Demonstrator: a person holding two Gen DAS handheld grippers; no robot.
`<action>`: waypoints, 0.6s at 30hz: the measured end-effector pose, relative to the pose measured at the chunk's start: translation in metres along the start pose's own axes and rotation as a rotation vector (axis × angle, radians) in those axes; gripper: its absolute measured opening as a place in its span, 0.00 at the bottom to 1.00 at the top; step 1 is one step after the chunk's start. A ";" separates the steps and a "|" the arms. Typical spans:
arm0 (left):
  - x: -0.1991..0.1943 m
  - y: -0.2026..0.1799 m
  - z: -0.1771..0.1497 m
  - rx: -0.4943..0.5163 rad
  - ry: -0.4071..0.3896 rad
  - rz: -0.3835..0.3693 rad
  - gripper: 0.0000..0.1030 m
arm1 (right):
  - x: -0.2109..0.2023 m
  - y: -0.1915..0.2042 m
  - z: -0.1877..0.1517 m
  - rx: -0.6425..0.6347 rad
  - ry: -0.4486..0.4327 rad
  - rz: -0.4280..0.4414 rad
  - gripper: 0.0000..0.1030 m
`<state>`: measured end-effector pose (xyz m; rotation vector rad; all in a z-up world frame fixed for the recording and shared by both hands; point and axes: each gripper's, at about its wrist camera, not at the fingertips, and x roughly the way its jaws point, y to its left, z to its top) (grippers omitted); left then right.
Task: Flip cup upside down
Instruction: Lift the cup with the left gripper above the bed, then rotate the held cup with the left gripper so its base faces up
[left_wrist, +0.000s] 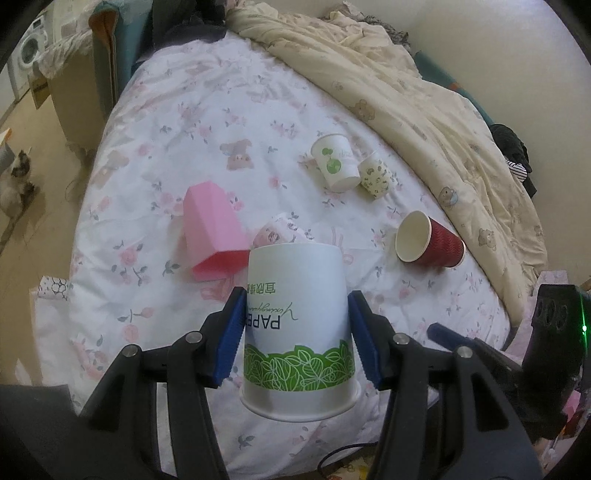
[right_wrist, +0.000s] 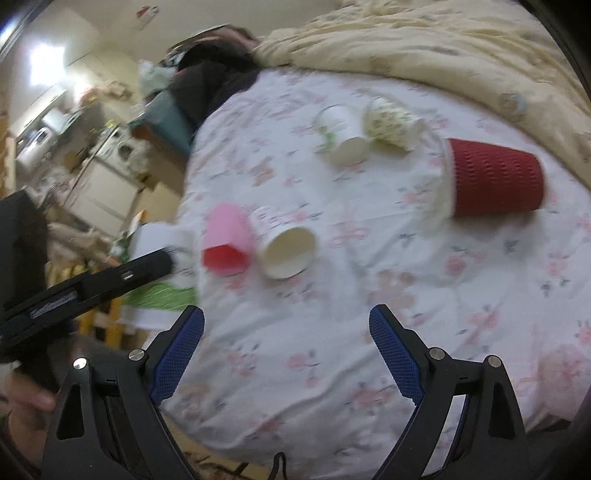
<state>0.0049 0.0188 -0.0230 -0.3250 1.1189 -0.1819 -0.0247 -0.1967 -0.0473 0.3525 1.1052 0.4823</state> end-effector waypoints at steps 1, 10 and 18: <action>0.001 0.001 -0.001 -0.003 0.003 -0.001 0.49 | 0.003 0.003 -0.001 -0.010 0.013 0.017 0.91; 0.009 -0.017 -0.012 0.046 0.034 -0.033 0.50 | 0.013 0.020 -0.006 -0.035 0.077 0.157 0.91; 0.005 -0.026 -0.015 0.069 0.044 -0.088 0.49 | 0.029 0.005 -0.008 0.054 0.160 0.212 0.91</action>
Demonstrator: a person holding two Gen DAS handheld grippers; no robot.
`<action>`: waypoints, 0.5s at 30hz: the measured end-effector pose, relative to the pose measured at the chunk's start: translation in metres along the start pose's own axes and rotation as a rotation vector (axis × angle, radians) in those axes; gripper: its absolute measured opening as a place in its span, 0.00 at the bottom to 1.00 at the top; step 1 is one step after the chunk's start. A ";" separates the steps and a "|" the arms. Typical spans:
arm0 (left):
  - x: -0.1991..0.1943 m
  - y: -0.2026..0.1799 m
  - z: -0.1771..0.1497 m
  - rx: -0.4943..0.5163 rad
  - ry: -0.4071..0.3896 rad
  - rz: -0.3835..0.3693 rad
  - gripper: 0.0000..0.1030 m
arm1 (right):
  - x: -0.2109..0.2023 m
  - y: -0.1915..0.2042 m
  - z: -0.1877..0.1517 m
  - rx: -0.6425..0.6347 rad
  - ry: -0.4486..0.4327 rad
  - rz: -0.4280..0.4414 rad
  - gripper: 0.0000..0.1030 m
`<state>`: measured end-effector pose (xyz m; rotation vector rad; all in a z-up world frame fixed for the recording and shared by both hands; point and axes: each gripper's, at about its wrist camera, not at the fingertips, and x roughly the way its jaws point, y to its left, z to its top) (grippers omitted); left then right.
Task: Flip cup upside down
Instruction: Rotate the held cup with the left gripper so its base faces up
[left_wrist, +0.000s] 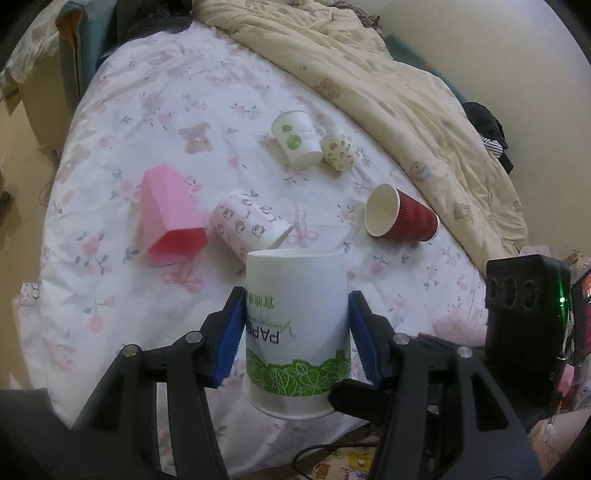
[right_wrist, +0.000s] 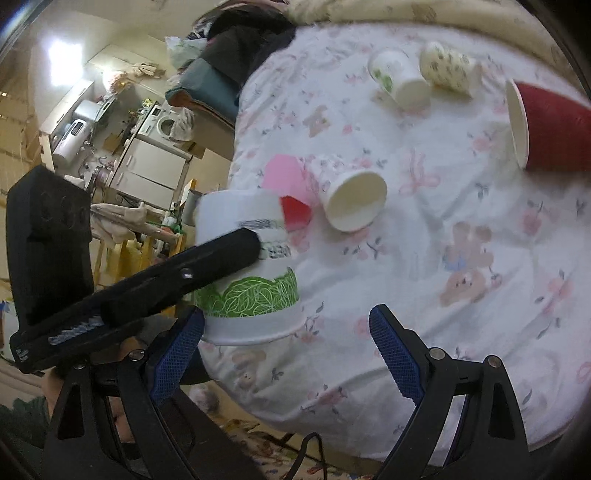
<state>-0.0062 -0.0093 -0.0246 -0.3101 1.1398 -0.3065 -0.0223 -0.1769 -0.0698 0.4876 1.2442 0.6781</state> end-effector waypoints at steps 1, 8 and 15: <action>-0.001 0.000 0.000 0.002 -0.001 0.000 0.49 | 0.002 0.000 0.000 -0.006 0.006 -0.009 0.91; -0.004 -0.002 0.001 0.014 -0.007 0.000 0.49 | 0.007 -0.002 0.000 -0.023 0.016 -0.113 0.91; -0.005 -0.005 0.001 0.026 -0.005 -0.008 0.48 | 0.007 -0.012 0.002 -0.004 0.014 -0.174 0.91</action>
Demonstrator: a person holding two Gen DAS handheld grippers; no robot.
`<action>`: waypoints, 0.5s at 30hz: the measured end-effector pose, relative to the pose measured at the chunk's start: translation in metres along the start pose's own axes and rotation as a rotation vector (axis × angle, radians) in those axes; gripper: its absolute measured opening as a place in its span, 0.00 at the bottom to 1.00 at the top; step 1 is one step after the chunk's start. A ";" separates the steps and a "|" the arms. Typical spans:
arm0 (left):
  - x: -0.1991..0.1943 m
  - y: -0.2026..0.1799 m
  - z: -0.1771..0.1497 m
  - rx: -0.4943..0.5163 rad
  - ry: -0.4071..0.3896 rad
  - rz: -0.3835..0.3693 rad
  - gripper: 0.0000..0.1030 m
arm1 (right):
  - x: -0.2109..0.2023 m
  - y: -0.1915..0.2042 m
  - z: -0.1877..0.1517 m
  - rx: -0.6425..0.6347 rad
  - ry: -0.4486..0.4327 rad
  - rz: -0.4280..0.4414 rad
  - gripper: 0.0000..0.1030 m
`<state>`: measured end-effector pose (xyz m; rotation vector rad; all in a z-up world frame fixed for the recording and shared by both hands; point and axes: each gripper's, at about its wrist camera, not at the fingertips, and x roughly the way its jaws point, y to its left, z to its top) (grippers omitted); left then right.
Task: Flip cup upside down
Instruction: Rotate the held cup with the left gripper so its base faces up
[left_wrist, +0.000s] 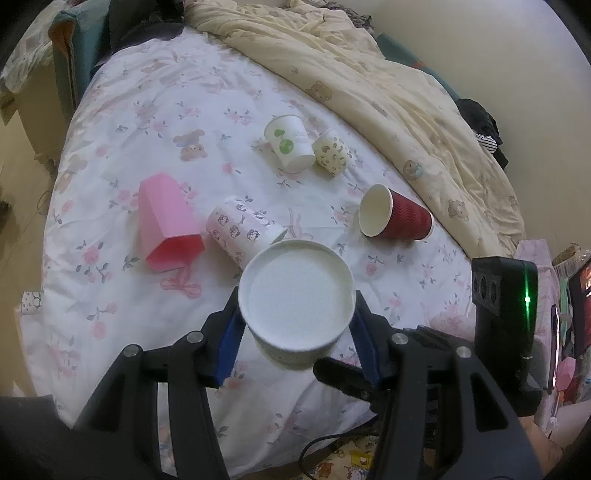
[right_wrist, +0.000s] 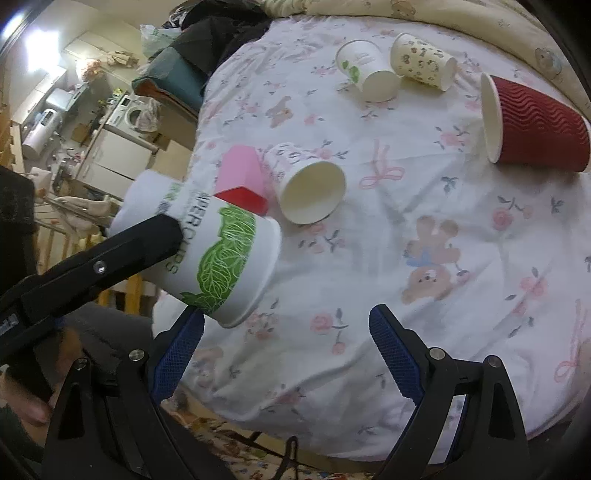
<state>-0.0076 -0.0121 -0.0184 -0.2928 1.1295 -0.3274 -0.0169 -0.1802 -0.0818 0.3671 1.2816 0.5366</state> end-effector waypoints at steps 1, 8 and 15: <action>0.000 0.000 0.000 0.001 0.000 0.001 0.48 | 0.000 -0.001 0.000 0.002 0.002 0.001 0.91; -0.001 0.006 0.003 0.007 -0.037 0.082 0.48 | -0.027 -0.013 0.000 0.030 -0.090 -0.065 0.91; 0.016 0.015 0.006 -0.030 -0.030 0.202 0.48 | -0.074 -0.065 -0.001 0.230 -0.250 -0.181 0.91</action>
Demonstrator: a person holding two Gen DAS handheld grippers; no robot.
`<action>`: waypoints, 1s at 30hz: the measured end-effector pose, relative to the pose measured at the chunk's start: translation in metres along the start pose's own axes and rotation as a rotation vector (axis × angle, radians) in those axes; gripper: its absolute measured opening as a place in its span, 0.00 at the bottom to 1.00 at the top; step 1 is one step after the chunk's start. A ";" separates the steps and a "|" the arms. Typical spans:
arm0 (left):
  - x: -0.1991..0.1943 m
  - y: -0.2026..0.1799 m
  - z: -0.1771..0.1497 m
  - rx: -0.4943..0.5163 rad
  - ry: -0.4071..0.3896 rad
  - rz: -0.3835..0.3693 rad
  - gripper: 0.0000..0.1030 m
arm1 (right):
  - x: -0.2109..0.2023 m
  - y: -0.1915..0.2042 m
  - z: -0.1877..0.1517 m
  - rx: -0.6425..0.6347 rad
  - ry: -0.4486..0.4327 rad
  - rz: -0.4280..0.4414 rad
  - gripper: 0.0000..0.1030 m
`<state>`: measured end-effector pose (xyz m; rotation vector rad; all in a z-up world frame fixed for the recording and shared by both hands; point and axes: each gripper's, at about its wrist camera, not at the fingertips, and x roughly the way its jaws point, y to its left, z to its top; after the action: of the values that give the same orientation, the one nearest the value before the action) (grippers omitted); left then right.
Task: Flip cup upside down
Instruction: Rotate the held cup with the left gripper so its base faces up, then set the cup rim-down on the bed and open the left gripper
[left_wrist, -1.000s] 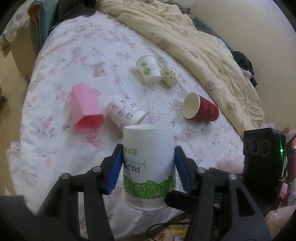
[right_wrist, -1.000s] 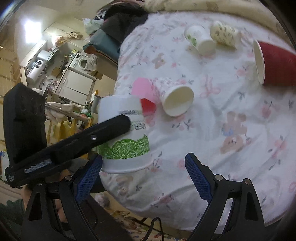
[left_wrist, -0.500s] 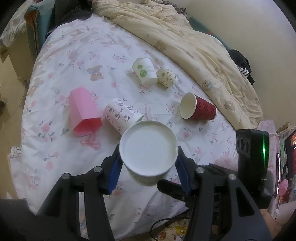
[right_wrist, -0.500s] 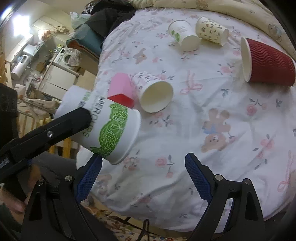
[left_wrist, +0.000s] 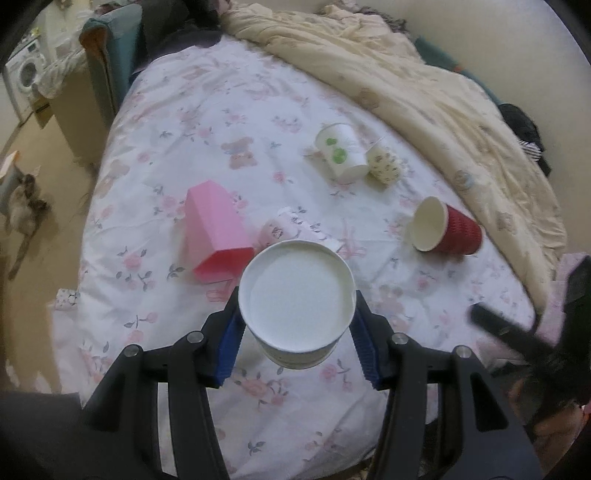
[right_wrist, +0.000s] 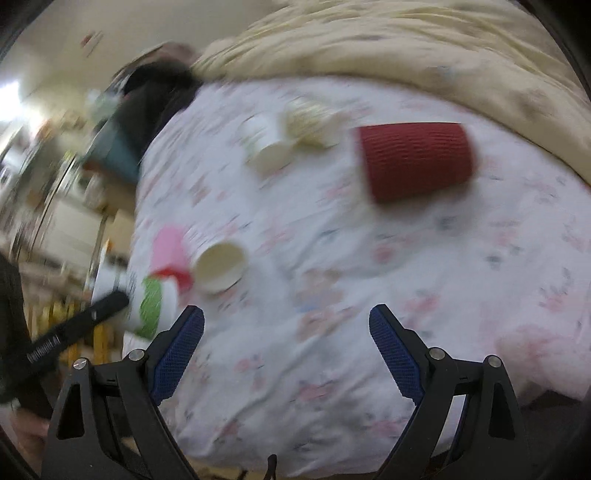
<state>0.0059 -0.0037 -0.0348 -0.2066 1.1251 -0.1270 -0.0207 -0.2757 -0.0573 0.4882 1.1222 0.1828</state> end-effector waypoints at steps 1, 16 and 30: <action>0.005 -0.002 -0.001 -0.004 0.006 0.009 0.48 | -0.002 -0.006 0.002 0.025 -0.002 0.002 0.91; 0.076 -0.035 -0.016 -0.005 0.061 0.121 0.48 | -0.007 -0.006 0.004 0.029 0.005 0.052 0.91; 0.081 -0.037 -0.018 0.008 0.032 0.115 0.53 | -0.001 -0.003 0.002 0.021 0.030 0.052 0.91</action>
<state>0.0238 -0.0578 -0.1051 -0.1325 1.1651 -0.0330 -0.0197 -0.2786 -0.0575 0.5350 1.1425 0.2247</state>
